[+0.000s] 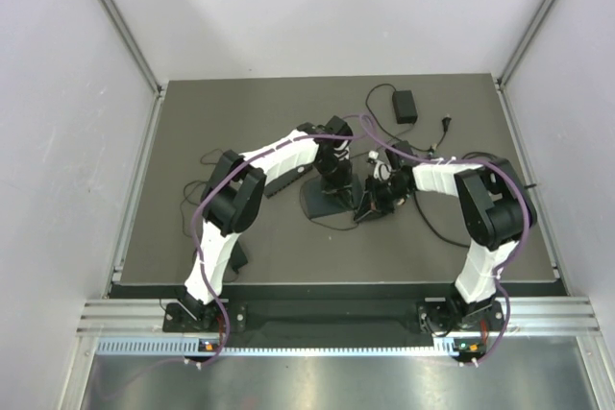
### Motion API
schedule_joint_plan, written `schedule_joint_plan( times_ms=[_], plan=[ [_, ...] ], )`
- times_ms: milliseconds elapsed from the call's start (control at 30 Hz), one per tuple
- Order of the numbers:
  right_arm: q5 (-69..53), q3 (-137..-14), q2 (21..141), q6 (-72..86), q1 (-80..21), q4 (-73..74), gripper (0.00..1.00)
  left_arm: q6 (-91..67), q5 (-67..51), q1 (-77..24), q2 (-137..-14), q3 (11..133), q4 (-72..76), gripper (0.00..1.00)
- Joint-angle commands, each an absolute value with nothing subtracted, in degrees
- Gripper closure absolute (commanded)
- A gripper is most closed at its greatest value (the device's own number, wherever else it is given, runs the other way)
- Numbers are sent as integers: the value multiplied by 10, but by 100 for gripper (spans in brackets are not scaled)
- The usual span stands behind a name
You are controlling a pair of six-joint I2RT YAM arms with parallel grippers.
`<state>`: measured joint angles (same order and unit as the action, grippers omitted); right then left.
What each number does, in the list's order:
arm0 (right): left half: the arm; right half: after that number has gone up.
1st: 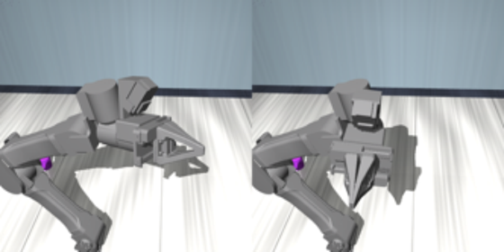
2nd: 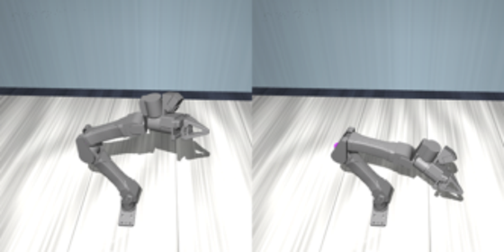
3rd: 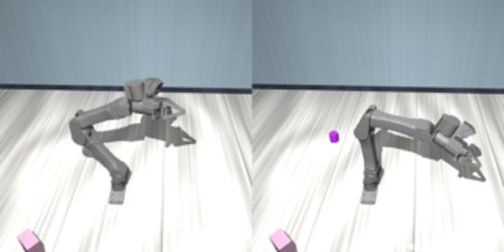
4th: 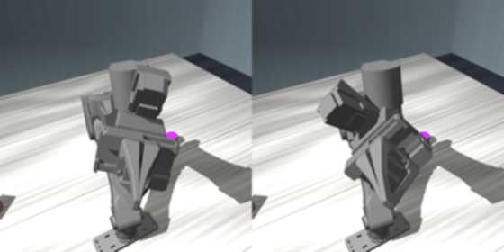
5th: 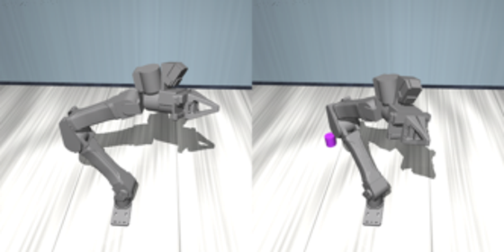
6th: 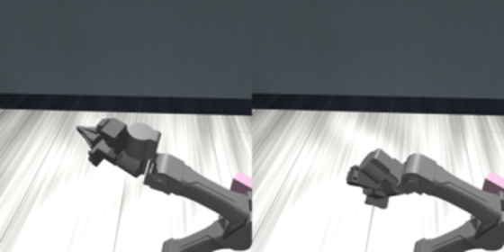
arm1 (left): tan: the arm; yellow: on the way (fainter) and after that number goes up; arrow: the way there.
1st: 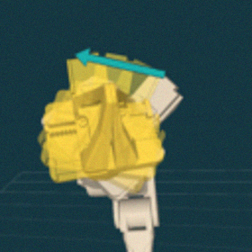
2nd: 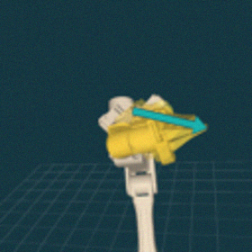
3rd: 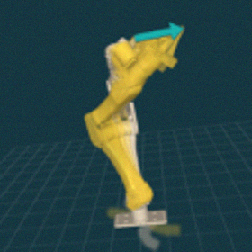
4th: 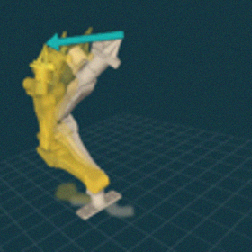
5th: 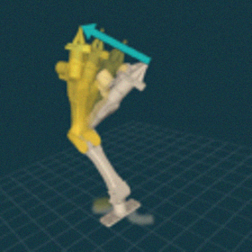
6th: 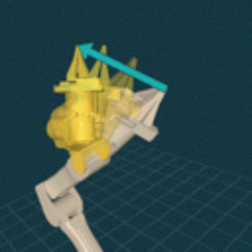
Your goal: Pull the plug from the switch port
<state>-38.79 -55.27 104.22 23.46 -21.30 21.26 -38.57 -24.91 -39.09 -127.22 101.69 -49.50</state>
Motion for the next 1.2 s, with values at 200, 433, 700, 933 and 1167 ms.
schedule_joint_plan(
  times_ms=[200, 433, 700, 933, 1167],
  plan=[
    [-368, -551, 1004, 188, -192, 257, 100, -366, -195, -389, -1294, 998, -495, 71],
    [-362, -533, 947, 192, -191, 273, 100, -358, -190, -388, -1273, 1009, -487, 71],
    [-439, -562, 954, 195, -200, 291, 100, -345, -103, -372, -1189, 1030, -504, 64],
    [-544, -591, 1009, 261, -238, 227, 100, -360, -39, -354, -1054, 950, -424, 60],
    [-540, -668, 1033, 296, -298, 210, 100, -368, 36, -338, -978, 915, -428, 60]
  ],
)
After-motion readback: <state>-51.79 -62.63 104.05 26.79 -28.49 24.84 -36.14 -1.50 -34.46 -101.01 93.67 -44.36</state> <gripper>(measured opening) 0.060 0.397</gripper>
